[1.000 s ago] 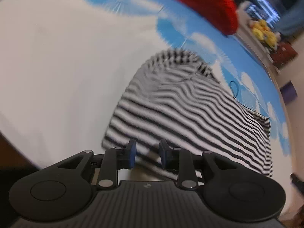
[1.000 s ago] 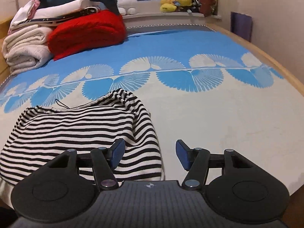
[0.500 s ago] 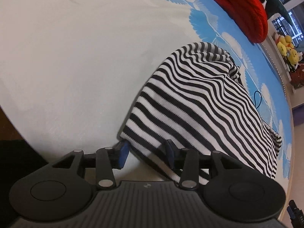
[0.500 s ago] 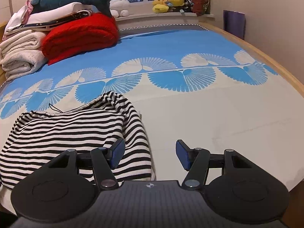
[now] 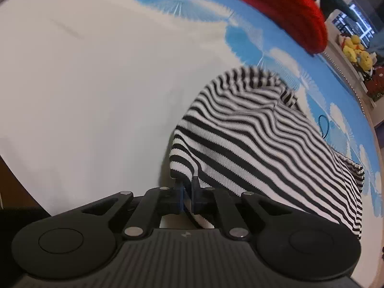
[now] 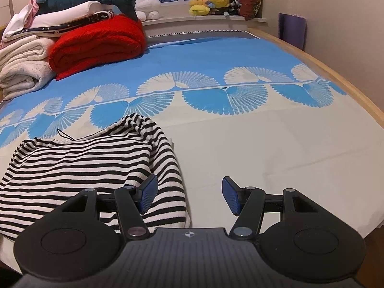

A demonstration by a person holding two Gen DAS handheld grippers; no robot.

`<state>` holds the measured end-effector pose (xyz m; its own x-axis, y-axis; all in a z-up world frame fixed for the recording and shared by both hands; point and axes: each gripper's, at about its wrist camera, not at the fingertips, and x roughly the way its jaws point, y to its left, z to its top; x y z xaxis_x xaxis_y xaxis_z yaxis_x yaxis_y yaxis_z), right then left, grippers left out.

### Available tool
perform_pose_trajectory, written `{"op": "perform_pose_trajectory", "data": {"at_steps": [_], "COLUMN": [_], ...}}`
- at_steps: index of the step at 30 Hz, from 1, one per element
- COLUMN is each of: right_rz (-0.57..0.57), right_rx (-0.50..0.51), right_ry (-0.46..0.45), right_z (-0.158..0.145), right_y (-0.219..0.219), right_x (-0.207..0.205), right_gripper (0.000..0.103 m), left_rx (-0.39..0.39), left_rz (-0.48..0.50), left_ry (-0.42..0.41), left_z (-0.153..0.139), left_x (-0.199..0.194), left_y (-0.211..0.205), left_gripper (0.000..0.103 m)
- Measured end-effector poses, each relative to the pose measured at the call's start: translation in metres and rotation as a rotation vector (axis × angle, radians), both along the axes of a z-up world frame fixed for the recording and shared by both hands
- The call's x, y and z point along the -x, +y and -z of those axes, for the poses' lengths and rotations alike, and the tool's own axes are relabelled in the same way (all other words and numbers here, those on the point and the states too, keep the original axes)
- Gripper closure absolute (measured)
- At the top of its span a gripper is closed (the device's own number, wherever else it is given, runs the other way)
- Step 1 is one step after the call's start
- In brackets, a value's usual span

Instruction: Fold small clothes

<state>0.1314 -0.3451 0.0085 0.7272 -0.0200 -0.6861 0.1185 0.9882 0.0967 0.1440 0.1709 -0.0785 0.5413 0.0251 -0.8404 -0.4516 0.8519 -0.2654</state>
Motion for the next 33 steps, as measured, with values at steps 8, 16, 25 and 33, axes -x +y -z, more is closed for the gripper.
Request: {"op": "perform_pose_trajectory", "data": {"at_steps": [8,16,25,33], "right_rz": [0.040,0.130,0.165,0.147], "right_rx": [-0.023,-0.099,-0.112,-0.033], "right_ry": [-0.016,-0.014,-0.103,-0.157], "right_z": [-0.003,-0.008,-0.029,-0.034], "right_y": [-0.010,-0.033,-0.054,-0.074], "right_x": [-0.003,-0.006,-0.001,0.010], "right_gripper": [0.042,0.042,0.042,0.042], "left_rx": [-0.139,-0.445,-0.526,-0.410], "left_rz": [0.006,0.169,0.599,1.002], "left_ry": [0.024,-0.034,-0.258,-0.175], "left_z": [-0.025,-0.080,-0.145,-0.065], "left_x": [0.009,0.007,-0.001,0.007], "left_y": [0.008,-0.062,-0.263,-0.438], "left_gripper": [0.099,0.100,0.100,0.097]}}
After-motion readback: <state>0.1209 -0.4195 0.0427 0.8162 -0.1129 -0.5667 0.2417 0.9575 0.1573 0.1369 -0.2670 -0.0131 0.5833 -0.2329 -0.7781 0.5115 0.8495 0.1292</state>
